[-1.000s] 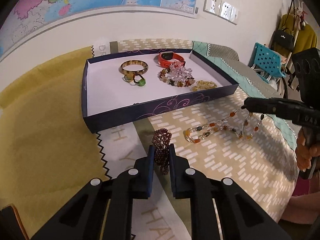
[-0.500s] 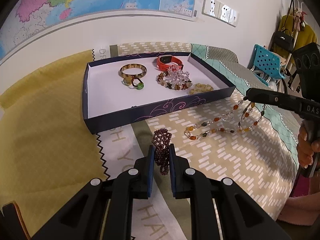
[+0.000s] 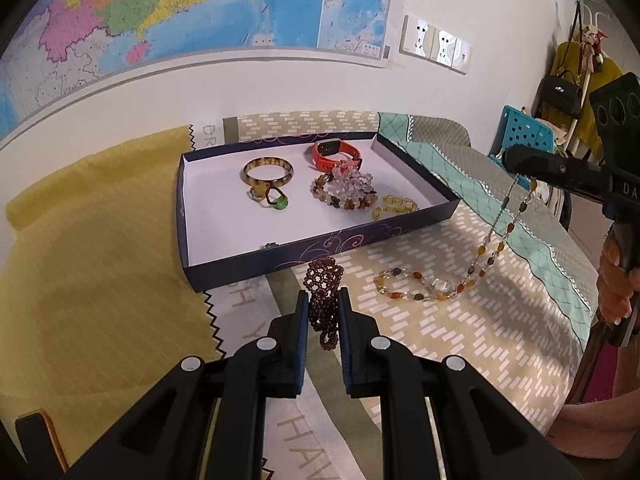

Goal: Organize jewelry
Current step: 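Lift the necklace with the right tool while the left tool carries the red bracelet toward the box, then lower the multicolour necklace into the box with the right tool while the left tool holds the bracelet over it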

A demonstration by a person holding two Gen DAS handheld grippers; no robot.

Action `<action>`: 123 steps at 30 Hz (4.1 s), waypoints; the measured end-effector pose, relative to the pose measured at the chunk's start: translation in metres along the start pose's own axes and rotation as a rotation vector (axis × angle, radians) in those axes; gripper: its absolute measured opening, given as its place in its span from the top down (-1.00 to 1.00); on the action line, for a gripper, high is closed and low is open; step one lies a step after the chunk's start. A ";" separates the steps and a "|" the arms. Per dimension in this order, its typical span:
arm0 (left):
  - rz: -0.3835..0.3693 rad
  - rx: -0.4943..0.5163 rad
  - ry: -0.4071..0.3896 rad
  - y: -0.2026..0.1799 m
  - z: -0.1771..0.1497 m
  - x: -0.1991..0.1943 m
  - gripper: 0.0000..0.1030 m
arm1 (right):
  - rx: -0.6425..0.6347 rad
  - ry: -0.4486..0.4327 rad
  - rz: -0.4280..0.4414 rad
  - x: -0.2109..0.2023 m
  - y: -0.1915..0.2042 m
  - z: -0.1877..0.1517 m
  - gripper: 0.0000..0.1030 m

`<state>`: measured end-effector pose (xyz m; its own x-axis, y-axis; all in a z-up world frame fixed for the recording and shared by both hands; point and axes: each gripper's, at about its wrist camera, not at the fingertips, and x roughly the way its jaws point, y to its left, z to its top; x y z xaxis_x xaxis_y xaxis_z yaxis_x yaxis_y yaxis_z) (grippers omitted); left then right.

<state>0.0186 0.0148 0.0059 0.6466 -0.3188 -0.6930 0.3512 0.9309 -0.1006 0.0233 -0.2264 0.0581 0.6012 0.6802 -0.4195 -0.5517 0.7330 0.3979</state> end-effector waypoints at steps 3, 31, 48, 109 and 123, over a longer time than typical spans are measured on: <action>0.000 0.003 -0.008 0.000 0.001 -0.002 0.76 | -0.020 -0.026 -0.002 -0.006 0.005 0.009 0.90; 0.005 0.035 -0.086 -0.003 0.024 -0.022 0.76 | -0.149 -0.180 -0.022 -0.047 0.041 0.072 0.90; 0.008 0.049 -0.098 -0.007 0.040 -0.020 0.76 | -0.159 -0.194 -0.023 -0.042 0.044 0.084 0.90; 0.038 0.044 -0.085 0.011 0.082 0.015 0.76 | -0.098 -0.145 -0.026 0.026 0.004 0.127 0.90; 0.045 0.043 -0.065 0.013 0.083 0.026 0.76 | -0.081 -0.114 -0.024 0.039 -0.006 0.127 0.90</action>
<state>0.0960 0.0040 0.0457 0.7043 -0.2893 -0.6483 0.3488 0.9364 -0.0389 0.1233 -0.2050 0.1431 0.6739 0.6605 -0.3311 -0.5785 0.7505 0.3196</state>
